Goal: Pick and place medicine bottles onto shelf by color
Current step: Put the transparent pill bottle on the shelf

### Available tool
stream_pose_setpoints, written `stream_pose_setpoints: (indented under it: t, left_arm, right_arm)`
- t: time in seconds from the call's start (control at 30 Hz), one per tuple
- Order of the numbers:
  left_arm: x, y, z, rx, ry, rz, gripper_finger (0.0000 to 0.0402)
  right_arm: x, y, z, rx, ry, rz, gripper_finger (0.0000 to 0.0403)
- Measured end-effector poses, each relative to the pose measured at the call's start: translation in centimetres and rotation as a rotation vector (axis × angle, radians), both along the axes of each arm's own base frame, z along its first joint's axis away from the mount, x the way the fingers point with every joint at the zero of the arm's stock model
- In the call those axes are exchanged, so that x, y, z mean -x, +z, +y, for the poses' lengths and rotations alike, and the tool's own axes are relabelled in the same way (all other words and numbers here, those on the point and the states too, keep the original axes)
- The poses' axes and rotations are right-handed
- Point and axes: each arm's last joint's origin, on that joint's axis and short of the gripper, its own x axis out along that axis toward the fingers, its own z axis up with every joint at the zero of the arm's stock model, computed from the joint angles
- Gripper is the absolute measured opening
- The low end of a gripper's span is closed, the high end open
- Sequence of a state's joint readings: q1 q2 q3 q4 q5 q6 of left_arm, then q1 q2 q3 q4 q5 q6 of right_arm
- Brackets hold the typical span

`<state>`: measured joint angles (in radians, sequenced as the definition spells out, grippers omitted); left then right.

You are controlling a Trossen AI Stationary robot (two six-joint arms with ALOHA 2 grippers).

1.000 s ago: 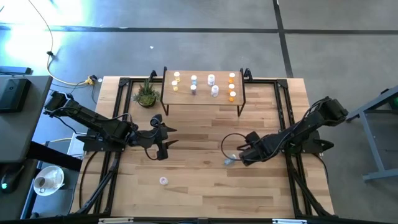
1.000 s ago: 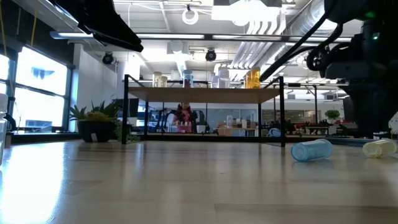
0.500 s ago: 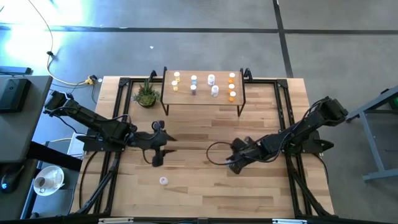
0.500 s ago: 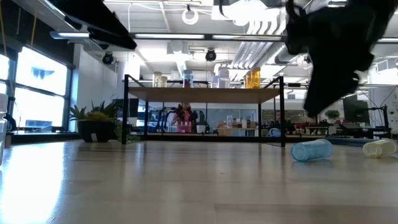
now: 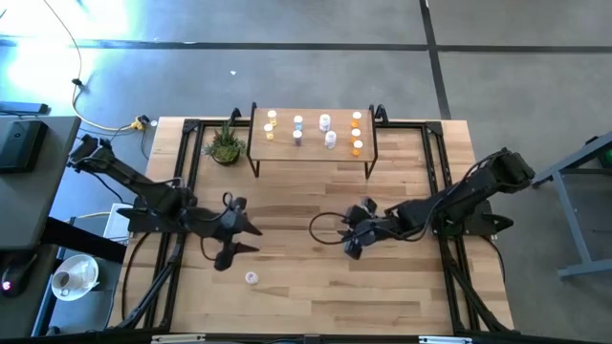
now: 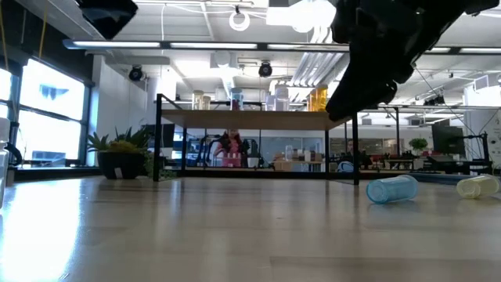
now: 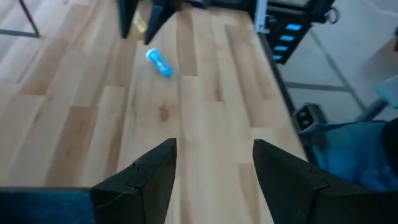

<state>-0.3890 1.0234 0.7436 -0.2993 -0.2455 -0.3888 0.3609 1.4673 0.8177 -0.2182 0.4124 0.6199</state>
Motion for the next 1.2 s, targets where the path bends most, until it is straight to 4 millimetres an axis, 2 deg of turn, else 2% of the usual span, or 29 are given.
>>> stream_pose_setpoints:
  t: [0.17, 0.5, 0.67, 0.9, 1.2]
  left_arm:
    - [1.0, 0.3, -0.7, 0.044, -0.019, 0.011, 0.0201]
    - [2.7, -1.9, -3.0, 0.072, -0.044, 0.238, 0.0201]
    - [3.5, -3.8, -4.6, 0.02, -0.048, 0.262, 0.0201]
    - [4.3, -7.1, -5.8, 0.044, 0.086, 0.266, 0.0201]
    - [4.6, -9.4, -7.9, 0.039, 0.084, 0.261, 0.0201]
  right_arm:
    - [-0.4, 0.2, -0.6, 0.021, 0.008, -0.019, 0.0161]
    - [-1.1, 0.6, -1.5, 0.063, 0.027, -0.062, 0.0161]
    - [-1.2, 0.6, -1.7, 0.064, 0.02, -0.062, 0.0161]
    - [-1.2, 0.6, -1.8, 0.07, 0.025, -0.066, 0.0161]
    - [-1.4, 0.8, -1.8, 0.087, 0.046, -0.084, 0.0161]
